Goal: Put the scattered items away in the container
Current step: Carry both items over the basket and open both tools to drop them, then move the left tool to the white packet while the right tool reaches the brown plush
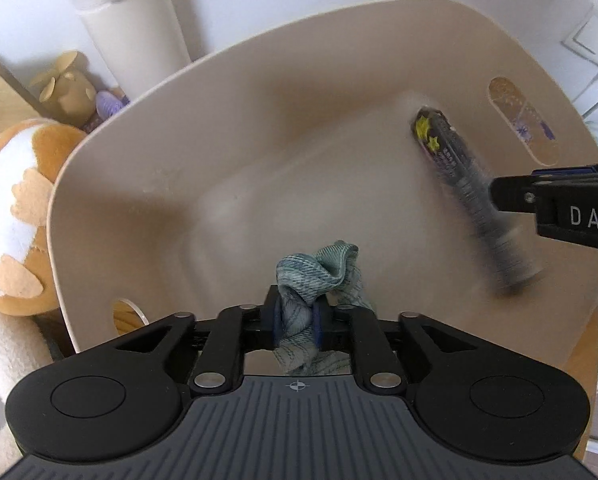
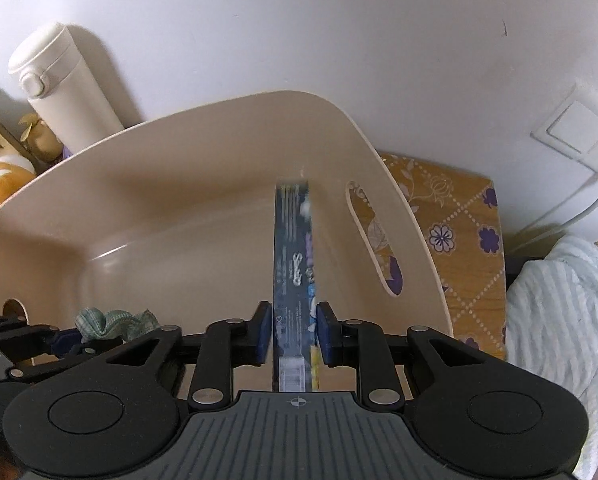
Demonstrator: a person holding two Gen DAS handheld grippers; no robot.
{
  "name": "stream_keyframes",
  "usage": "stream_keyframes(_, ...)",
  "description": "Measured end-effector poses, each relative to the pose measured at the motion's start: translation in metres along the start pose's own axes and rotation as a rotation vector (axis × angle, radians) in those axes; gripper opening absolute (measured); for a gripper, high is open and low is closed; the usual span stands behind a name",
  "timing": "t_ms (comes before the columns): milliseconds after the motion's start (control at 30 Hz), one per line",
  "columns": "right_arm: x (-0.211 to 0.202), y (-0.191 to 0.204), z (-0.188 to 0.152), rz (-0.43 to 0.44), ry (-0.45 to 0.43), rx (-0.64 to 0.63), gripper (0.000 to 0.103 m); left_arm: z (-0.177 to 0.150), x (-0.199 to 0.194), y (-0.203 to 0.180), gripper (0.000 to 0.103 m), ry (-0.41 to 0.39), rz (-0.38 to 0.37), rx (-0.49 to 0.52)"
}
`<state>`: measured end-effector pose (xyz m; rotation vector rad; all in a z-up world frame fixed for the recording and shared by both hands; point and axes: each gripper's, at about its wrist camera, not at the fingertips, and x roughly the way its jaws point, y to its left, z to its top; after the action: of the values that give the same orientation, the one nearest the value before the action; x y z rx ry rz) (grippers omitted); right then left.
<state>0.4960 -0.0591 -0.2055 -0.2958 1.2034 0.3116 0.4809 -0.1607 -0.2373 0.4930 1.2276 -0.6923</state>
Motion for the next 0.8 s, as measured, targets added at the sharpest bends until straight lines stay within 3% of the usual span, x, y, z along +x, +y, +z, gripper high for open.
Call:
stream_keyframes(67,-0.007,-0.003,-0.001,0.015,-0.020,0.007,0.045,0.001,-0.008,-0.002,0.051,-0.032,0.007,0.014)
stream_keyframes(167,-0.019,-0.005,-0.001,0.010,-0.052,0.002,0.052,0.004,-0.022,-0.005,0.064,-0.084,0.006,0.031)
stream_keyframes(500,-0.069,-0.012,-0.008,0.002,-0.134,0.001,0.064,0.003,-0.060,-0.019,0.066,-0.131,-0.009,0.068)
stream_keyframes(567,-0.080,-0.013,-0.008,0.092,-0.153,-0.121,0.066,0.000,-0.068,-0.020,0.066,-0.140,-0.009,0.071)
stream_keyframes(800,-0.117,-0.024,-0.027,0.104,-0.208,-0.122,0.074,-0.018,-0.103,-0.018,0.067,-0.165,-0.021,0.075)
